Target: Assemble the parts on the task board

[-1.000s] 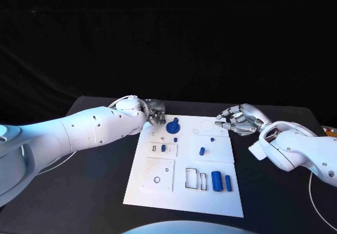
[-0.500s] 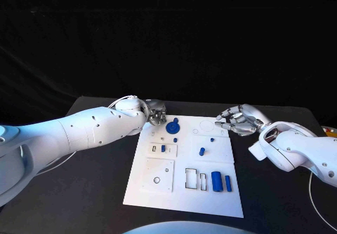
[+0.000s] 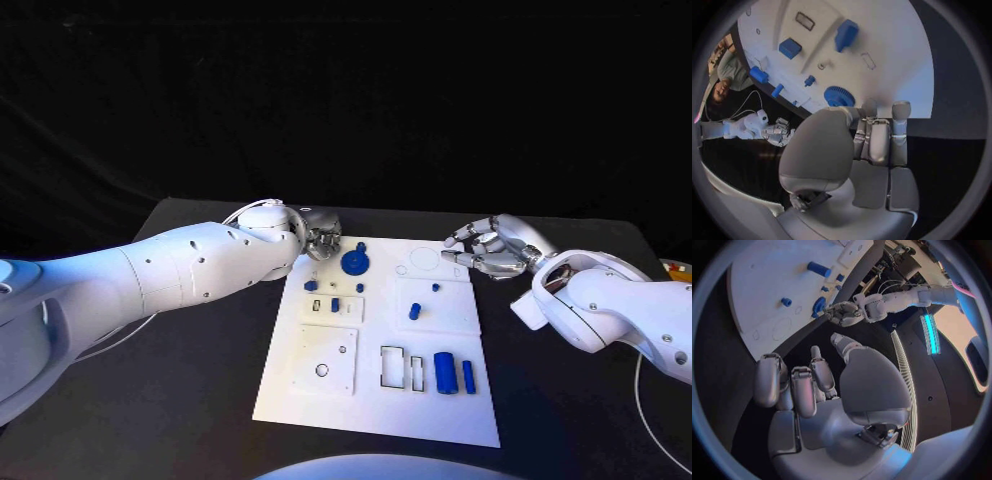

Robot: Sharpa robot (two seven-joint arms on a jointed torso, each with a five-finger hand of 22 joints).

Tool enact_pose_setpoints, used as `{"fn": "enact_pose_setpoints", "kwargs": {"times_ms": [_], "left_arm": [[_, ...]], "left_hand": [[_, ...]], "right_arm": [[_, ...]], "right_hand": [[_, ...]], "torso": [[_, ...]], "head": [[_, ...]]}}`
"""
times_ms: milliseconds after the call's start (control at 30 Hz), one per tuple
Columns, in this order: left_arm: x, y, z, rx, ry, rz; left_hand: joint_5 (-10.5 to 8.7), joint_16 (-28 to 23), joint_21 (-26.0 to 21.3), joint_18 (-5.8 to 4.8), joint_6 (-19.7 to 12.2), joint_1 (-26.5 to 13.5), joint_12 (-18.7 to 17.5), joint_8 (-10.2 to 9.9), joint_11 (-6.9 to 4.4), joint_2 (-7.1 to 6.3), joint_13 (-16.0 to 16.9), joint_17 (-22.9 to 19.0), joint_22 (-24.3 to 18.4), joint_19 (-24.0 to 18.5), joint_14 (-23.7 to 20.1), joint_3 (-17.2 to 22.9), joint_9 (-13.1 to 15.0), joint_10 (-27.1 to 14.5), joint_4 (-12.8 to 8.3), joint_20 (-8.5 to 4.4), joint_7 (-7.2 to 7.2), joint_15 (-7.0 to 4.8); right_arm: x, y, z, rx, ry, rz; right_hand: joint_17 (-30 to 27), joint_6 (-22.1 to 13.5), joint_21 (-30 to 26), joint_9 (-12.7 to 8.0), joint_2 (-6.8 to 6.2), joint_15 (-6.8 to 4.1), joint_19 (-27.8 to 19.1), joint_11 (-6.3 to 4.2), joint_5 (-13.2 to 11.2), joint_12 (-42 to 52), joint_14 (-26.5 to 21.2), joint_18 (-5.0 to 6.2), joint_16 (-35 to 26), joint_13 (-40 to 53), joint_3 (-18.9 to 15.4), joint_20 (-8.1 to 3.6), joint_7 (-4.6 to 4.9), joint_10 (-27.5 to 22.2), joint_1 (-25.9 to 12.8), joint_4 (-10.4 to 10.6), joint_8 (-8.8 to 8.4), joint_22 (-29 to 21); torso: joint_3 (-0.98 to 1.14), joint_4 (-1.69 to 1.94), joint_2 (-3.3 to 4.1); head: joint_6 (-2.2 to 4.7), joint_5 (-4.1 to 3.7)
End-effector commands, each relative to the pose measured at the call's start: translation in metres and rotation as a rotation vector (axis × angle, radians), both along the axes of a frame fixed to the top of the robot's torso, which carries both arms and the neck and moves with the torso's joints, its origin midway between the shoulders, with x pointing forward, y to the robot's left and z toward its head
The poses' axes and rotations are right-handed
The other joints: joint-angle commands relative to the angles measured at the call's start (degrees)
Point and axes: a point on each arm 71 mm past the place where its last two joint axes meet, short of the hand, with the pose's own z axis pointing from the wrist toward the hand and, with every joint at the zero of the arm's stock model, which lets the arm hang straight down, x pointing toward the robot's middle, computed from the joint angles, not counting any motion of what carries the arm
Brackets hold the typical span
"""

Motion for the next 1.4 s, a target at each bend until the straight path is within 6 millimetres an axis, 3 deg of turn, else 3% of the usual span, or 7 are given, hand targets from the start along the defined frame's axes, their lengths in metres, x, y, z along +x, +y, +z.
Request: {"fn": "enact_pose_setpoints", "kwargs": {"times_ms": [33,400,667,800,1033,1233,1400], "left_arm": [[-0.001,0.000,-0.003,0.013,0.017,-0.001],[0.000,0.004,-0.001,0.006,-0.006,0.013],[-0.002,0.013,0.005,-0.069,-0.056,0.029],[-0.006,0.024,0.014,-0.160,-0.089,0.024],[-0.021,0.041,0.028,-0.286,-0.127,-0.048],[-0.036,0.048,0.030,-0.246,-0.130,-0.143],[-0.044,0.052,0.023,-0.156,-0.125,-0.206]], "left_hand": [[-0.19,0.0,0.3,-0.16,-0.1,0.1,0.2,-0.1,-0.08,-0.59,0.1,0.2,0.2,0.0,0.0,0.7,-0.1,-0.4,-0.1,0.11,0.09,0.38],[-0.23,0.1,0.5,-0.21,0.0,0.1,0.3,-0.1,-0.08,-0.75,0.1,0.4,0.4,0.1,0.1,1.1,-0.1,-0.3,-0.3,0.12,0.09,0.37],[-0.64,-0.1,0.3,-0.07,-0.7,-1.7,-0.5,-0.1,0.13,-4.09,-0.4,-0.4,-0.1,-0.1,0.1,0.8,-0.2,-1.1,0.0,0.23,0.31,0.51],[-0.66,-1.8,-2.1,0.59,-1.0,-2.6,-2.7,0.2,0.30,-7.74,-1.9,-4.5,-3.6,-2.7,-1.7,-1.7,-0.1,-1.8,0.0,0.34,0.46,0.66],[-0.68,-15.2,-11.0,1.70,-1.0,-1.3,-10.1,1.2,1.05,-10.49,-6.9,-27.7,-12.1,-9.2,-14.5,-6.6,-0.1,-1.8,-0.8,1.15,0.92,1.46],[-0.69,-17.9,-13.4,1.69,-0.8,-1.1,-12.5,1.6,1.13,-11.01,-8.7,-30.9,-13.6,-8.9,-16.1,-11.7,-0.3,-0.6,-1.5,1.34,0.65,1.48],[-0.64,-15.4,-14.0,1.71,-0.6,-0.1,-12.3,1.8,0.63,-11.02,-8.7,-26.4,-14.1,-8.3,-13.7,-15.1,-0.5,0.8,-2.2,1.20,0.33,1.19]], "right_arm": [[-0.001,0.001,-0.001,-0.006,0.004,0.016],[-0.001,0.001,-0.001,-0.007,0.003,0.016],[-0.001,0.001,-0.001,-0.007,0.002,0.017],[-0.001,0.000,-0.001,-0.007,0.003,0.016],[-0.001,-0.001,-0.001,-0.009,0.004,0.012],[-0.001,-0.003,-0.002,-0.009,0.008,0.007],[-0.001,-0.004,-0.003,-0.013,0.011,0.006]], "right_hand": [[5.3,-0.5,-0.2,-0.1,-0.05,-0.37,-0.2,-0.21,0.3,0.1,3.9,0.46,-0.2,0.0,0.0,-0.27,0.11,0.1,-0.5,0.2,0.25,1.2],[5.3,-0.5,-0.2,-0.1,-0.07,-0.37,-0.2,-0.21,0.3,0.1,3.9,0.46,-0.2,0.0,-0.1,-0.27,0.10,0.1,-0.6,0.3,0.28,1.2],[5.3,-0.5,-0.3,-0.1,-0.06,-0.37,-0.2,-0.21,0.3,0.1,3.9,0.47,-0.2,0.0,-0.1,-0.27,0.10,0.1,-0.5,0.3,0.30,1.1],[5.3,-0.5,-0.3,-0.1,-0.06,-0.37,-0.2,-0.21,0.3,0.1,3.9,0.47,-0.2,0.0,-0.1,-0.27,0.10,0.1,-0.5,0.3,0.30,1.1],[5.3,-0.5,-0.3,-0.1,-0.06,-0.37,-0.2,-0.21,0.3,0.1,3.9,0.47,-0.2,0.0,-0.1,-0.27,0.10,0.1,-0.5,0.3,0.30,1.1],[5.3,-0.5,-0.3,-0.1,-0.06,-0.37,-0.2,-0.21,0.3,0.1,3.9,0.47,-0.2,0.0,-0.1,-0.27,0.10,0.1,-0.5,0.3,0.30,1.1],[5.4,-0.6,-0.2,-0.1,-0.04,-0.38,-0.1,-0.22,0.3,0.1,4.0,0.44,-0.2,0.0,0.0,-0.27,0.09,0.1,-0.4,0.3,0.35,1.3]], "torso": [[0.00,0.00,0.00],[-0.01,-0.02,-0.02],[-0.02,0.05,-0.10],[0.08,0.15,-0.24],[0.09,0.45,-0.59],[0.03,0.50,-0.69],[0.00,0.61,-0.72]], "head": [[0.09,0.07],[0.12,0.15],[0.12,0.20],[0.13,0.25],[-0.06,0.07],[-0.19,0.00],[-0.33,0.05]]}}
